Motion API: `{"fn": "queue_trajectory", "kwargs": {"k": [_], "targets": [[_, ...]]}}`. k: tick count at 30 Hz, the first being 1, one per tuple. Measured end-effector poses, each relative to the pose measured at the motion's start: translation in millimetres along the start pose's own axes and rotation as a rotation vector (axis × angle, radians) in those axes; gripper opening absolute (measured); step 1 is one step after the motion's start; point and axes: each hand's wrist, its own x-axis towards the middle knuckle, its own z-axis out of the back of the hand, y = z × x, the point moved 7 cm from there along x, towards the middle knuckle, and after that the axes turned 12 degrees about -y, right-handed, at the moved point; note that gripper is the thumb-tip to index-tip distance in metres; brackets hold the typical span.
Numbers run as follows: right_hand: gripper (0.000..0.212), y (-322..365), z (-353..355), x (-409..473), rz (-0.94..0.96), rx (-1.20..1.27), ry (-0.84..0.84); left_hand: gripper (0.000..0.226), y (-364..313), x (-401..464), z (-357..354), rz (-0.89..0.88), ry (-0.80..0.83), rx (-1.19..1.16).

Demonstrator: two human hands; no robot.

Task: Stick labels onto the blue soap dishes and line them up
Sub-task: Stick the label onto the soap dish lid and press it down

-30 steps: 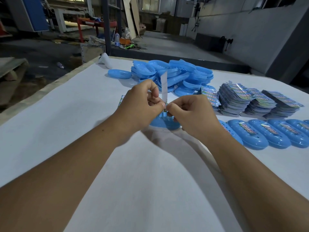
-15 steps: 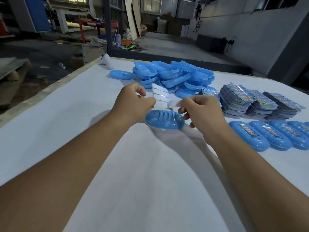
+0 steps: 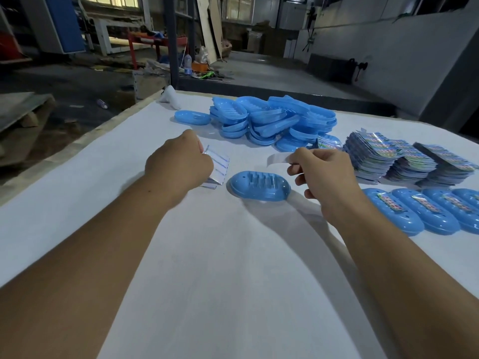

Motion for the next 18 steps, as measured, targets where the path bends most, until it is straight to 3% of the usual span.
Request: {"fn": "queue_trajectory", "kwargs": {"k": [5, 9, 12, 15, 18], "targets": [[0.016, 0, -2, 0, 0.008, -0.001, 0.017, 0.020, 5, 1, 1, -0.069, 0.055, 0.259], [0.016, 1, -3, 0, 0.045, -0.003, 0.028, 0.021, 1, 0, 3, -0.118, -0.023, 0.337], [0.019, 2, -5, -1, 0.118, -0.059, 0.015, 0.013, -11, -4, 7, -0.111, -0.107, 0.046], [0.020, 7, -9, -4, 0.241, -0.140, 0.006, 0.012, -32, -16, -2, -0.085, 0.046, -0.483], [0.024, 15, -13, -12, 0.380, -0.211, 0.013, 0.015, -52, -33, -10, -0.116, 0.185, -0.696]]}}
